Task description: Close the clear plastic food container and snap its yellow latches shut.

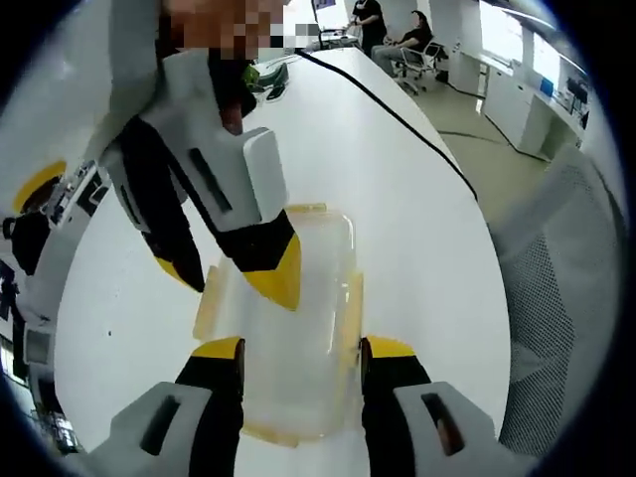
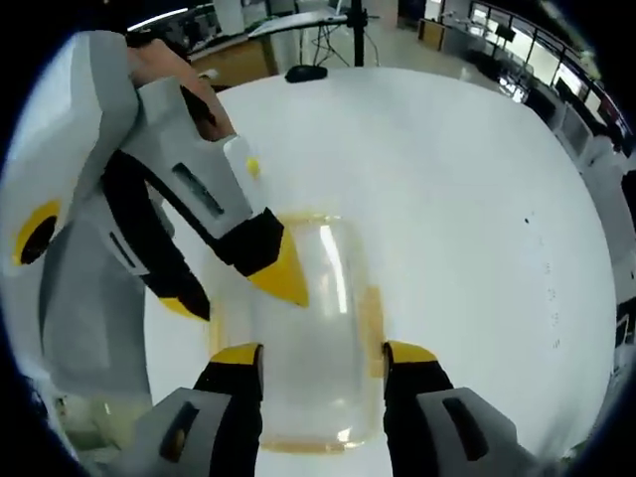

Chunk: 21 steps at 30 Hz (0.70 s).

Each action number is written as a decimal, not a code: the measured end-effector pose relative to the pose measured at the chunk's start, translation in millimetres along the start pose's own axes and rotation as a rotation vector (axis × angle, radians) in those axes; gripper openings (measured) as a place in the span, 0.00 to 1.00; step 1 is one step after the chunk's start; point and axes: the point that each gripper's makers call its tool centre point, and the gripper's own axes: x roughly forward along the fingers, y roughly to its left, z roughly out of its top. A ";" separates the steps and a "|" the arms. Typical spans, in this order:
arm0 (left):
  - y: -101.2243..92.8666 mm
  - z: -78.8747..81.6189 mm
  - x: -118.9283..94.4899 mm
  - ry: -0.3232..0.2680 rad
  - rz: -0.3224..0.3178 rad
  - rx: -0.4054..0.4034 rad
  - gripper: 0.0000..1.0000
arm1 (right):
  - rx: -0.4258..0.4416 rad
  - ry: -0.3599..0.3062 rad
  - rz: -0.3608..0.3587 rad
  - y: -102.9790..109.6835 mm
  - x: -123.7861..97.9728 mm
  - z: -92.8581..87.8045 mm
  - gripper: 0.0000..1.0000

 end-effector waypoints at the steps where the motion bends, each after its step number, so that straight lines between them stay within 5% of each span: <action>1: 0.0 -0.3 0.5 0.007 0.008 0.004 0.47 | 0.003 0.005 0.011 -0.4 0.7 -0.2 0.48; 12: 0.2 0.0 2.8 0.045 0.058 0.016 0.46 | -0.038 0.030 0.068 1.1 3.0 0.7 0.48; 16: 1.1 -0.9 3.5 0.050 0.069 0.015 0.44 | -0.084 0.089 0.081 2.5 5.8 1.7 0.47; 21: 6.1 -2.4 -8.0 0.052 0.079 0.003 0.40 | -0.070 0.062 0.140 -0.4 14.2 12.9 0.44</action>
